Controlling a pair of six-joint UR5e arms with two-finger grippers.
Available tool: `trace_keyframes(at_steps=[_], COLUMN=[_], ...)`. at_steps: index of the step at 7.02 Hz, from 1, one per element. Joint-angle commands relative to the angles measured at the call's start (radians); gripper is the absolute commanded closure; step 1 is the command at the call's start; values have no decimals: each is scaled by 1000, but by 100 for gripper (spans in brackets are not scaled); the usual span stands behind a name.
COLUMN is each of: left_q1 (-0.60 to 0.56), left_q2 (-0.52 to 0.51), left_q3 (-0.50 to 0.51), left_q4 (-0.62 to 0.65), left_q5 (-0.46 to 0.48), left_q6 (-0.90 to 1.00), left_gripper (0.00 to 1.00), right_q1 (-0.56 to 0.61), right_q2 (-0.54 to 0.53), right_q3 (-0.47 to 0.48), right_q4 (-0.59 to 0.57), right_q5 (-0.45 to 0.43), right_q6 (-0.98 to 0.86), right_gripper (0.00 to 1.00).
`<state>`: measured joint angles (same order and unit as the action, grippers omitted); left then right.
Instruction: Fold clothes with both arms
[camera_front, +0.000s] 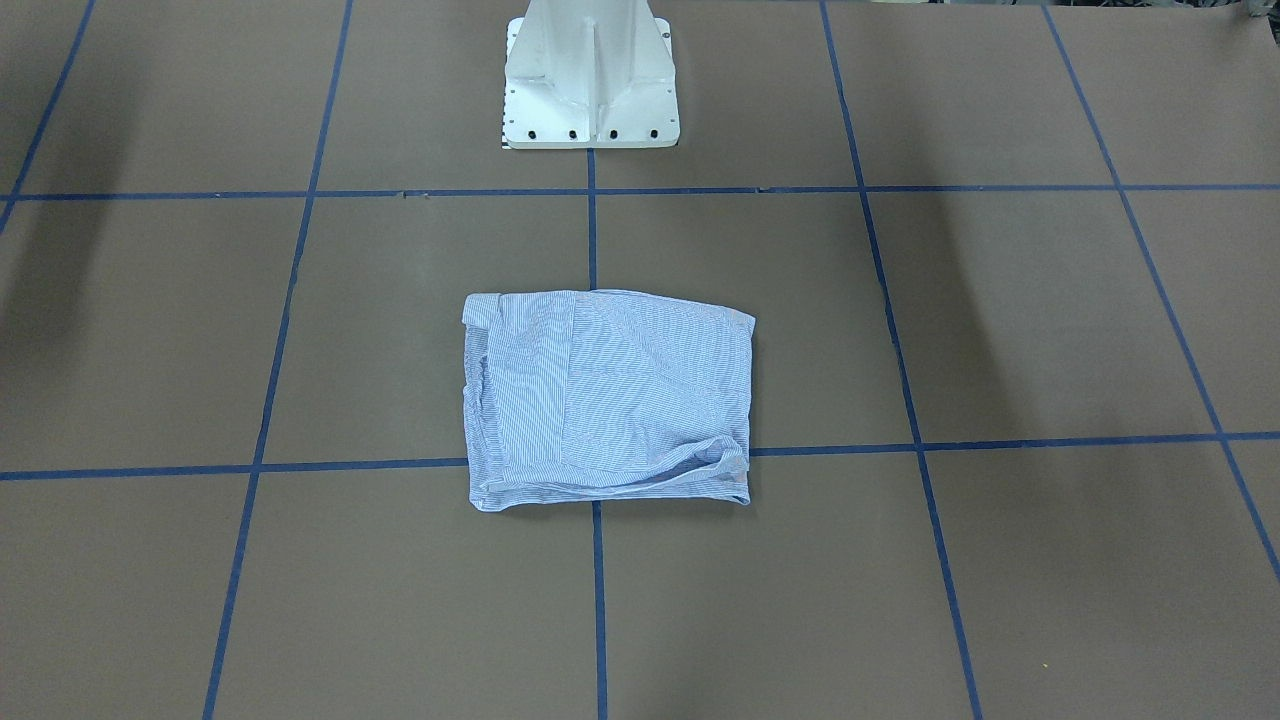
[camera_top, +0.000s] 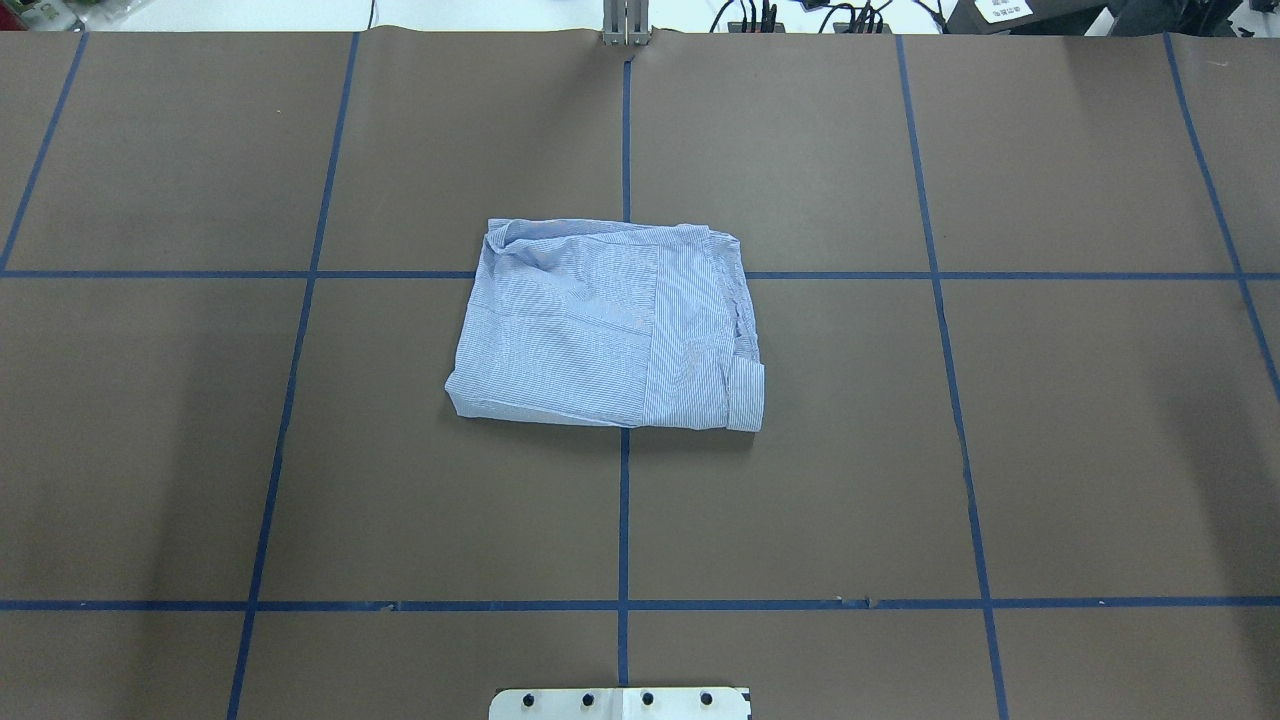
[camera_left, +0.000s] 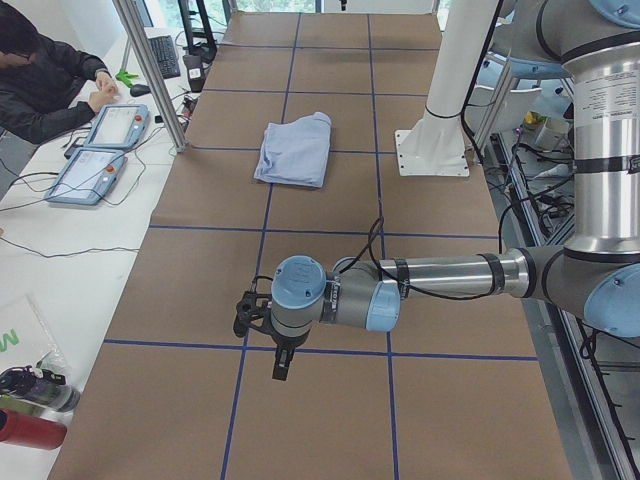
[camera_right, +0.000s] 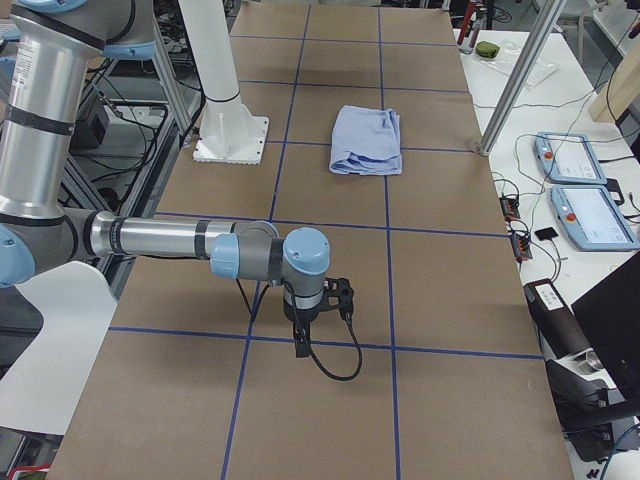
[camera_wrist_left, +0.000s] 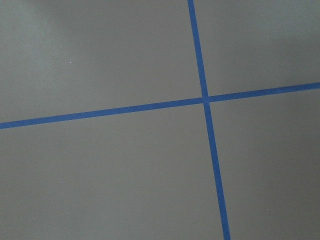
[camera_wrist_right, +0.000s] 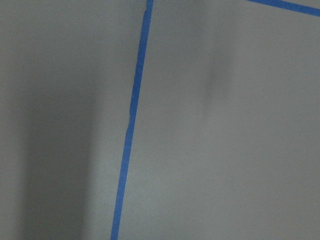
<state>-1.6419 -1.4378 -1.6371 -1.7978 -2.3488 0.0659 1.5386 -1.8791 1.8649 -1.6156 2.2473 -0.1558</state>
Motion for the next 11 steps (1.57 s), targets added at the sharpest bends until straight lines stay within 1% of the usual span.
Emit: trace_keyframes(at_steps=[1, 5, 11], left_q1=[1, -1, -1], left_q2=[2, 17, 19], left_q3=[0, 16, 6], left_q4=[0, -15, -15], left_q5=[0, 9, 16], left_q6=[0, -5, -6], left_gripper=[0, 0, 0], right_q1=[15, 15, 15], right_q2=[-3, -2, 8], right_q3=[-1, -7, -6], right_q4=[0, 0, 2], right_q5=[26, 25, 25], right_q6=[-2, 1, 5], right_gripper=[0, 0, 0])
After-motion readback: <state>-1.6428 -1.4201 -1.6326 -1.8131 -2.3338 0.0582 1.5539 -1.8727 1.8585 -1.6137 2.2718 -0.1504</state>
